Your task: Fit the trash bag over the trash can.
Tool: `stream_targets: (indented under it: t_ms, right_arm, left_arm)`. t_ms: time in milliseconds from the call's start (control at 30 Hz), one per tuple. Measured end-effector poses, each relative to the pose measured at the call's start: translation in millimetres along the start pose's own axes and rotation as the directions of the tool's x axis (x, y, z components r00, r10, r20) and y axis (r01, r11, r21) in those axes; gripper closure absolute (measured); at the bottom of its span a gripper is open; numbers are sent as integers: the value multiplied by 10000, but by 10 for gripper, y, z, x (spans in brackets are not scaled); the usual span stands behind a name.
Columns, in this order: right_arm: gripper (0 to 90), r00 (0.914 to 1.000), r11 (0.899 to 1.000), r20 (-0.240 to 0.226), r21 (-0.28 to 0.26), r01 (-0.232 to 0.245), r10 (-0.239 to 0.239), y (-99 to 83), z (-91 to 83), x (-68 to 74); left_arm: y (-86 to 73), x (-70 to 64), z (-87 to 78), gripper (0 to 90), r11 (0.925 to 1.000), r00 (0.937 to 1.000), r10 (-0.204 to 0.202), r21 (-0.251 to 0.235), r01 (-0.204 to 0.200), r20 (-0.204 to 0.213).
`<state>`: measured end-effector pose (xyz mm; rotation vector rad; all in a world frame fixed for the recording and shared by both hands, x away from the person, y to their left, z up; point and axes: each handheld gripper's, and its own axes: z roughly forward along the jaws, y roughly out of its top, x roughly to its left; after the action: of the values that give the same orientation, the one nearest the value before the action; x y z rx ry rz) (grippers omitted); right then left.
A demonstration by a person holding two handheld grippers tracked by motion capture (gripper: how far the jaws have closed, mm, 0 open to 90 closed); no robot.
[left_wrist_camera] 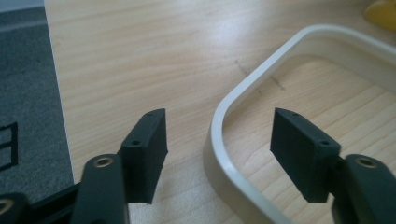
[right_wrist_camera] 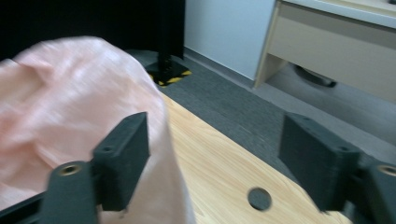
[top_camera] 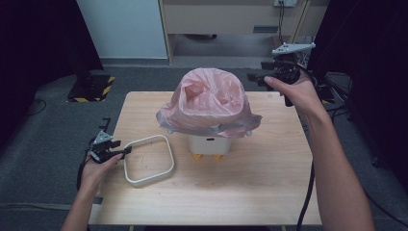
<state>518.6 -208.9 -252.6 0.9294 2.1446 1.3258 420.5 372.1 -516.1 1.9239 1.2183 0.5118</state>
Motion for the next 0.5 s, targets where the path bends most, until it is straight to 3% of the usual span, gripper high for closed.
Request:
stream_targets:
  t_ms: [200, 333, 500]
  right_arm:
    - [344, 9984, 9986, 294, 213, -484, 477, -302, 12, -178]
    - [358, 9972, 9976, 421, 280, -638, 626, -435, 36, -225]
    - [359, 9960, 9958, 532, 526, -749, 721, -577, 71, -254]
  left_arm:
    - [-63, 7, 54, 495, 9999, 9999, 114, 69, -114, 20]
    - [-45, 2, 98, 566, 9993, 9993, 352, 114, -353, 100]
    - [-24, 3, 130, 639, 9995, 9995, 307, 31, -307, 83]
